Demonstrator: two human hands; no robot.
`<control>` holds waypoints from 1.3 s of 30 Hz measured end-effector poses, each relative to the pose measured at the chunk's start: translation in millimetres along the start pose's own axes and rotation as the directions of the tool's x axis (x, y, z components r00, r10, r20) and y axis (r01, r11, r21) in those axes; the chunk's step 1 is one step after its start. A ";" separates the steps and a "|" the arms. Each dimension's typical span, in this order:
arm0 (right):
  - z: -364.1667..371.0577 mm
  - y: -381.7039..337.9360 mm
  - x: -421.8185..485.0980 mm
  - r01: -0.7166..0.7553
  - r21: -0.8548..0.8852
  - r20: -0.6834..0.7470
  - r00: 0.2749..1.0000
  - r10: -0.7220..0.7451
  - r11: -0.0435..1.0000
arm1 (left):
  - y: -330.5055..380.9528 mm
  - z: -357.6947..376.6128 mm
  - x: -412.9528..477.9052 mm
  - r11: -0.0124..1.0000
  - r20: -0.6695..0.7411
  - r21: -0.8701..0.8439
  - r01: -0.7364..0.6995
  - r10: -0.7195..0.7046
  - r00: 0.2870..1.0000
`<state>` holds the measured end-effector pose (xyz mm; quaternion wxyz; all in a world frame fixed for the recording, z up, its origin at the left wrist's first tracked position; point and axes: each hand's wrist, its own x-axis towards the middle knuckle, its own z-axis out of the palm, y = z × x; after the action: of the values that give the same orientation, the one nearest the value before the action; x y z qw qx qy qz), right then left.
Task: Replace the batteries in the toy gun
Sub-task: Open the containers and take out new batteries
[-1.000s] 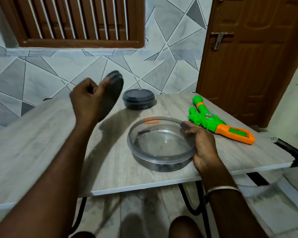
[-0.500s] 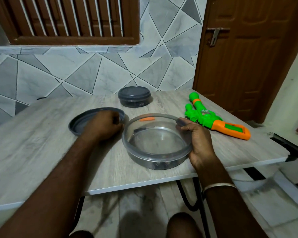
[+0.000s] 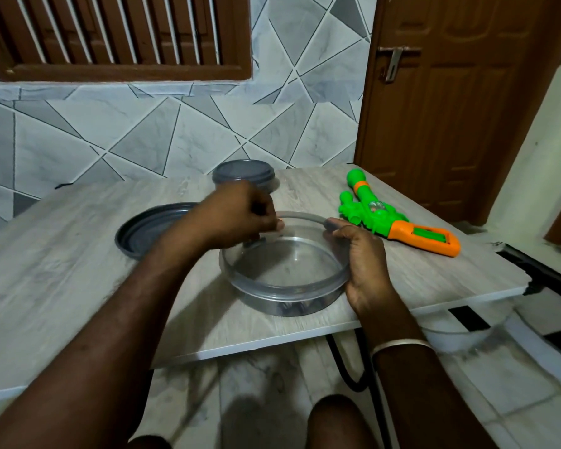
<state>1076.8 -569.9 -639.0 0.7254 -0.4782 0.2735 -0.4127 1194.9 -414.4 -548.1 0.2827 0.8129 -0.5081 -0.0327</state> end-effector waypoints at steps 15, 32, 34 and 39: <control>5.2 0.8 -3.4 0.087 0.058 -0.088 0.993 -0.082 0.994 | 57.0 55.3 -4.2 0.978 0.462 0.200 -0.056 -0.043 0.886; 3.6 -2.7 -7.7 0.076 0.048 -0.060 0.996 -0.073 0.996 | 47.2 66.3 1.0 0.998 0.438 0.010 0.058 -0.056 0.897; 2.9 -3.0 -7.8 0.079 0.038 -0.062 0.995 -0.077 0.996 | 47.5 69.2 3.4 0.998 0.424 0.046 0.049 -0.064 0.903; 3.1 -4.4 -9.8 0.071 0.042 -0.069 0.995 -0.068 0.997 | 48.1 69.9 8.8 0.998 0.433 0.018 0.066 -0.067 0.899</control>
<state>1072.8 -560.9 -633.8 0.7116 -0.4569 0.2716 -0.4595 1136.5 -467.3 -580.9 0.1606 0.8026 -0.5300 -0.2216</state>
